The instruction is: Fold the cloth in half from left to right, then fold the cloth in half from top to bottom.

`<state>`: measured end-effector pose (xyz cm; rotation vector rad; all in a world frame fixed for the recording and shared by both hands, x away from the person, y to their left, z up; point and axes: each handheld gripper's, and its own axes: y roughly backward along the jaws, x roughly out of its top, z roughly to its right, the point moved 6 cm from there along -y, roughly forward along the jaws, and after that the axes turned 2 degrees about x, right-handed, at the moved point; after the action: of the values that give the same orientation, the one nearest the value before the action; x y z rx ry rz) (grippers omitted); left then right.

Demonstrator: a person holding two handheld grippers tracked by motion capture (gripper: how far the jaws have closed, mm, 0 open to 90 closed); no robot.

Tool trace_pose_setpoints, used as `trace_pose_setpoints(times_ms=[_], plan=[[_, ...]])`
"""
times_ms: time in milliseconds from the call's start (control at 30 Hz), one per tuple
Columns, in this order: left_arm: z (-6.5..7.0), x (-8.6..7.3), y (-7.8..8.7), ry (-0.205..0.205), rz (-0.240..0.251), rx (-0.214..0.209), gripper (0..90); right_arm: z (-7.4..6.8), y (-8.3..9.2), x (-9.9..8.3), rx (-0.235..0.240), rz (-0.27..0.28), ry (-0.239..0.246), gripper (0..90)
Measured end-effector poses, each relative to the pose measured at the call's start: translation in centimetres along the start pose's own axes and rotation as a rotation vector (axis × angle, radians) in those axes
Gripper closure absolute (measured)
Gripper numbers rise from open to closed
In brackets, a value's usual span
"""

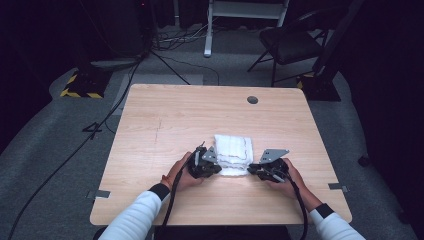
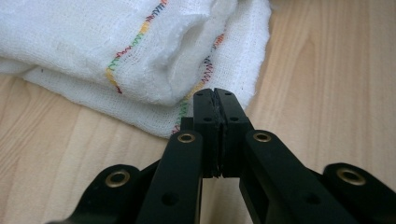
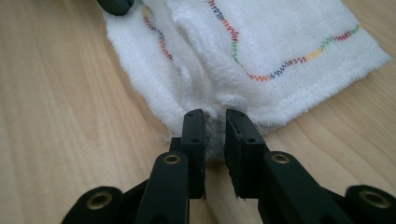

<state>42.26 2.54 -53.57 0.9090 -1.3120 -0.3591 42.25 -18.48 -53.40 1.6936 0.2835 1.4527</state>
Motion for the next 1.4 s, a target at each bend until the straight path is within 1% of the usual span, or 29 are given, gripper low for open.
trace_pose_setpoints(times_ms=[33,100,200,267,367,433,533,567,600,633,667,700,733,767,833,867,1000,1067,1167,1267,1367,1400], plan=[[-0.4,0.0,-0.1,0.003,0.004,0.008,88.1,0.3,-0.1,0.1,-0.003,0.001,-0.003,78.2],[-1.2,0.1,-0.2,0.031,0.014,0.008,88.1,0.8,-0.5,0.4,-0.009,0.008,-0.01,78.3],[-2.0,0.1,-0.3,0.05,0.024,0.016,88.1,1.4,-0.8,0.7,-0.018,0.004,-0.013,78.3],[-2.1,0.1,-0.3,0.049,0.028,0.023,88.1,1.9,-1.1,1.0,-0.029,0.003,-0.017,78.4],[-2.2,0.2,-0.3,0.045,0.019,0.023,88.1,2.4,-1.4,1.3,-0.042,0.001,-0.016,78.5],[-2.2,0.2,-0.3,0.045,0.017,0.029,88.0,2.5,-1.5,1.4,-0.046,-0.004,-0.015,78.5],[-2.1,0.2,-0.3,0.058,0.016,0.035,87.4,2.5,-1.5,1.5,-0.057,-0.014,-0.007,78.2],[-2.1,0.2,-0.2,0.057,0.018,0.041,85.9,2.4,-1.5,1.6,-0.062,-0.02,-0.005,78.1],[-2.1,0.3,-0.1,0.062,0.015,0.059,82.1,2.4,-1.5,1.6,-0.067,-0.026,0.005,77.9],[-2.1,0.3,0.0,0.063,0.013,0.068,78.6,2.3,-1.4,1.7,-0.073,-0.03,0.009,76.6],[-2.1,0.4,0.2,0.06,0.002,0.08,77.2,2.3,-1.4,1.7,-0.074,-0.033,0.009,75.0],[-2.1,0.6,0.4,0.046,0.005,0.093,75.8,2.2,-1.3,1.8,-0.068,-0.034,0.008,74.1],[-2.1,0.7,0.7,0.043,0.015,0.095,75.6,2.1,-1.3,1.7,-0.065,-0.037,0.009,73.8],[-2.2,0.9,1.1,0.049,0.033,0.087,75.5,2.1,-1.2,1.7,-0.067,-0.039,0.012,73.4],[-2.3,1.2,1.6,0.057,0.046,0.083,75.0,2.1,-0.9,1.8,-0.064,-0.034,0.011,71.6],[-2.3,1.2,1.8,0.051,0.043,0.089,74.7,2.0,-0.6,2.0,-0.061,-0.026,0.012,71.2],[-2.0,1.5,2.6,0.028,0.049,0.083,74.3,1.9,0.2,2.6,-0.06,-0.007,0.012,67.8],[-1.8,1.5,2.8,0.016,0.038,0.092,74.0,1.8,0.5,2.7,-0.06,-0.001,0.011,66.8],[-1.5,1.6,3.1,0.004,0.026,0.092,73.4,1.6,0.8,2.9,-0.068,-0.004,0.021,64.3],[-1.3,1.6,3.5,-0.014,0.007,0.098,71.6,1.5,1.2,3.1,-0.063,-0.001,0.019,61.8],[-1.1,1.6,3.9,-0.019,-0.002,0.102,70.2,1.3,1.6,3.4,-0.067,0.011,0.015,58.0],[-1.0,1.6,4.0,-0.021,-0.003,0.11,69.1,1.3,1.7,3.5,-0.068,0.012,0.018,56.9]])
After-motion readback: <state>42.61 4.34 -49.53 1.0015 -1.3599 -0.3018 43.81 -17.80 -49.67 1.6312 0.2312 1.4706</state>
